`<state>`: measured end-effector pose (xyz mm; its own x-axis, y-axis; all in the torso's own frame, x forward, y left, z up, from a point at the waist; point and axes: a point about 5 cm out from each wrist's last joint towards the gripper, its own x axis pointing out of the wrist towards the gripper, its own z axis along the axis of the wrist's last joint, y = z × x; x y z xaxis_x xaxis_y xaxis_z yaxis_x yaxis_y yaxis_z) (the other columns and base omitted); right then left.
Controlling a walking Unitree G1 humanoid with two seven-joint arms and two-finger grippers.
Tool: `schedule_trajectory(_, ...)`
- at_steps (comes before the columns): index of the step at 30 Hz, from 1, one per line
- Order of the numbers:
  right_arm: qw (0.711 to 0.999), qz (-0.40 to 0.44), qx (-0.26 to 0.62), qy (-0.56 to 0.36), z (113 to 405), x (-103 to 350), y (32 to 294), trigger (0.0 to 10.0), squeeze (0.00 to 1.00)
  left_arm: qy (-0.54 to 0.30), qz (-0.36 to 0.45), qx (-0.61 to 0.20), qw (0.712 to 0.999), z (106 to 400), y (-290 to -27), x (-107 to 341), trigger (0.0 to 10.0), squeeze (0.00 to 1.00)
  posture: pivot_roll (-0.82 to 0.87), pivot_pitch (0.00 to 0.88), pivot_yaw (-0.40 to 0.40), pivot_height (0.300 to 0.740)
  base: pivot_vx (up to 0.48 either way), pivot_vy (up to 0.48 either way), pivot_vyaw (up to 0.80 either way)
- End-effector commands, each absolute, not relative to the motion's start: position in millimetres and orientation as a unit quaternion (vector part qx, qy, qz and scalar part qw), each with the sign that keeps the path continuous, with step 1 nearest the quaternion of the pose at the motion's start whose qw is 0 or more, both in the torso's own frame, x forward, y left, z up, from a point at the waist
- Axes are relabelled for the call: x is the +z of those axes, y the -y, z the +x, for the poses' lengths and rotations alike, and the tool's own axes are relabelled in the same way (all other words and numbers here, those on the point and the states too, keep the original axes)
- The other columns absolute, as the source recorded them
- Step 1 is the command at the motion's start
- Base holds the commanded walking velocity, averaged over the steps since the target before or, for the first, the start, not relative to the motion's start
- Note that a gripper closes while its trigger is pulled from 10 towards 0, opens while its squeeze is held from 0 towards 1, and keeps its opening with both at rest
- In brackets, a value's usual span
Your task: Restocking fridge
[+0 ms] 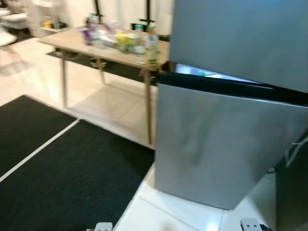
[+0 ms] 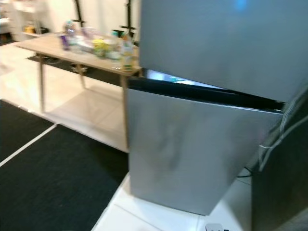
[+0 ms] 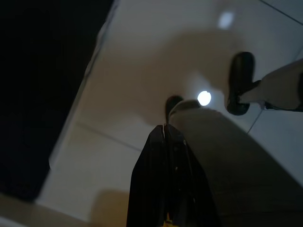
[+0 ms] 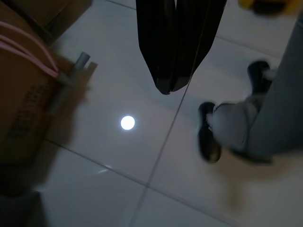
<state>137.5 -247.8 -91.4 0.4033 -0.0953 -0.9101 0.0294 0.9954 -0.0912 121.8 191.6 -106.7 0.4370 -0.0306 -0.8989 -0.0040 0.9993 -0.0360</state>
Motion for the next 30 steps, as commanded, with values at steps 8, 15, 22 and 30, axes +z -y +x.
schedule_trajectory(8, 0.860, -0.015, -0.021, -0.510, 157.7, -84.8, 241.1, 10.0, 0.00, -0.538, -0.014, -0.007, 0.843, 117.0, -192.1, -108.1, 10.0, 0.00, -0.11, 0.000, -0.030, 0.740, 0.366, 0.000, 0.00)
schedule_trajectory(15, 0.879, 0.056, 0.056, -0.471, 172.2, -80.2, 220.4, 10.0, 0.00, -0.537, -0.021, 0.000, 0.843, 116.7, -191.7, -108.3, 10.0, 0.00, -0.11, 0.000, -0.027, 0.740, 0.102, 0.000, 0.00)
schedule_trajectory(22, 0.885, 0.127, 0.146, -0.423, 188.3, -69.7, 204.3, 10.0, 0.00, -0.538, -0.023, 0.002, 0.842, 115.7, -191.2, -108.7, 10.0, 0.00, -0.11, 0.000, -0.028, 0.740, 0.000, 0.000, 0.00)
schedule_trajectory(30, 0.883, 0.212, 0.261, -0.326, 224.8, -38.1, 194.9, 10.0, 0.00, -0.538, -0.026, 0.000, 0.842, 115.6, -189.9, -108.9, 10.0, 0.00, -0.11, 0.000, -0.028, 0.740, 0.000, 0.000, 0.00)
